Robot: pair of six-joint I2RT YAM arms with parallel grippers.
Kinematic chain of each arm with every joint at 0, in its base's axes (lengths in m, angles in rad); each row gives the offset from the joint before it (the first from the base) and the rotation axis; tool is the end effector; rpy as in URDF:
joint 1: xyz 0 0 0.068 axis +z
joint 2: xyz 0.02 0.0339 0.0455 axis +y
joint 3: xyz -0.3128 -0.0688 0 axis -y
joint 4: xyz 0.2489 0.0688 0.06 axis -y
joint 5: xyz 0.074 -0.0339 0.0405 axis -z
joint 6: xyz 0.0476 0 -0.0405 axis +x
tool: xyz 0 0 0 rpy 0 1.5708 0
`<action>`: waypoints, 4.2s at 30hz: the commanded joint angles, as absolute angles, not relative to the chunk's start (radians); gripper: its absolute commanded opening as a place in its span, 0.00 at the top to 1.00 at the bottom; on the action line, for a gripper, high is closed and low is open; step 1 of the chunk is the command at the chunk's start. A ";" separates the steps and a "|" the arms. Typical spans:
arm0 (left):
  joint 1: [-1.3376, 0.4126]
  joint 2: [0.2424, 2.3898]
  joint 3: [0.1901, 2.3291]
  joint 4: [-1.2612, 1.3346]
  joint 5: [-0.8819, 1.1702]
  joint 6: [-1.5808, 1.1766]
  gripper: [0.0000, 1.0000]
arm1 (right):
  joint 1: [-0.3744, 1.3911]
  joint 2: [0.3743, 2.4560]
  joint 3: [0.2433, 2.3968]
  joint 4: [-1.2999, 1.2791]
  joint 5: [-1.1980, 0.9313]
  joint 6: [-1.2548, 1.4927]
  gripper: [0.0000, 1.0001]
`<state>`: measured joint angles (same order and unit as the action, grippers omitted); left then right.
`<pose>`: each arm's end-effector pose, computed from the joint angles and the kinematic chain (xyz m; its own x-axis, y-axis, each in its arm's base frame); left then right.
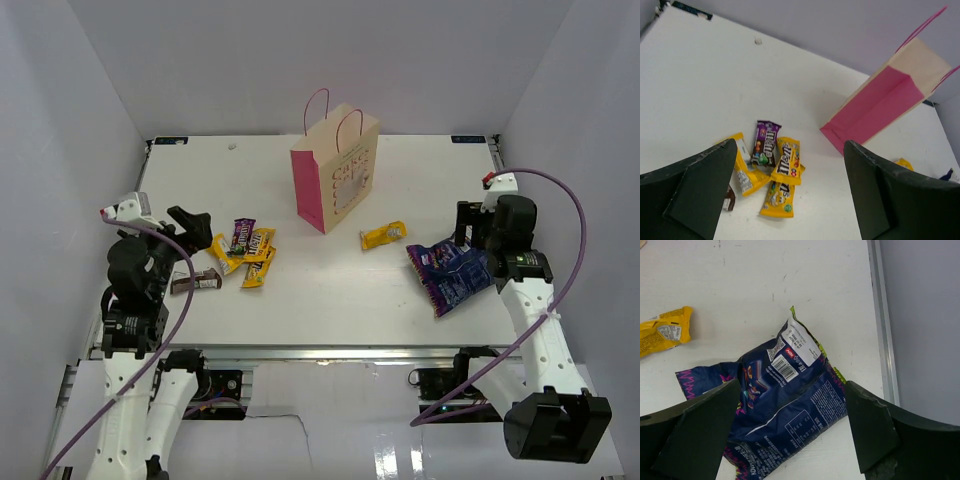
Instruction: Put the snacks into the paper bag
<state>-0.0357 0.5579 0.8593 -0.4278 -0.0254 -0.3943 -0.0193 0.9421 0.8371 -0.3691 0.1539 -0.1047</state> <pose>0.0951 -0.0022 0.3950 -0.1204 -0.3800 -0.9171 -0.0387 0.9249 -0.3781 0.1974 -0.0111 0.3448 -0.4702 -0.0942 -0.8775 0.1069 0.9809 -0.1626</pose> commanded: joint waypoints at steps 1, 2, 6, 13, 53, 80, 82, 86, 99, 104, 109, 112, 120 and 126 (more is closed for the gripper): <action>-0.034 0.575 0.810 -0.549 0.050 -0.428 0.02 | -0.018 0.899 0.841 -0.408 0.102 -0.179 0.10; -0.034 0.568 0.808 -0.555 0.058 -0.429 0.02 | -0.018 0.884 0.842 -0.425 0.047 -0.239 0.10; -0.034 0.549 0.801 -0.572 0.081 -0.430 0.02 | -0.014 0.859 0.854 -0.647 -0.523 -0.738 0.10; -0.034 0.535 0.784 -0.588 0.106 -0.443 0.02 | 0.081 1.034 0.890 -0.709 -0.422 -0.761 0.10; -0.034 0.629 0.782 -0.551 0.192 -0.489 0.02 | -0.173 1.088 1.069 -0.568 -0.768 -0.293 0.92; -0.034 0.675 0.726 -0.474 0.321 -0.551 0.02 | 0.460 1.204 0.776 -0.497 0.477 -0.336 0.10; -0.034 0.670 0.719 -0.472 0.321 -0.548 0.02 | 0.474 1.264 0.764 -0.497 0.500 -0.341 0.10; -0.034 0.660 0.710 -0.471 0.319 -0.545 0.02 | 0.486 1.373 0.756 -0.495 0.548 -0.328 0.10; -0.032 0.638 0.690 -0.474 0.321 -0.532 0.02 | 0.485 1.382 0.727 -0.440 0.489 -0.327 0.85; -0.034 0.650 0.701 -0.474 0.327 -0.523 0.02 | 0.385 1.292 0.775 -0.472 0.211 -0.337 0.92; -0.034 0.664 0.721 -0.474 0.339 -0.518 0.02 | 0.045 1.230 0.920 -0.596 -0.443 -0.445 0.92; -0.034 0.676 0.733 -0.472 0.348 -0.520 0.02 | -0.124 1.213 0.956 -0.636 -0.711 -0.512 0.92; -0.034 0.699 0.768 -0.471 0.359 -0.529 0.02 | -0.330 1.204 1.026 -0.658 -1.223 -0.497 0.92; -0.034 0.704 0.781 -0.463 0.374 -0.538 0.02 | -0.351 1.219 1.081 -0.643 -1.406 -0.422 0.92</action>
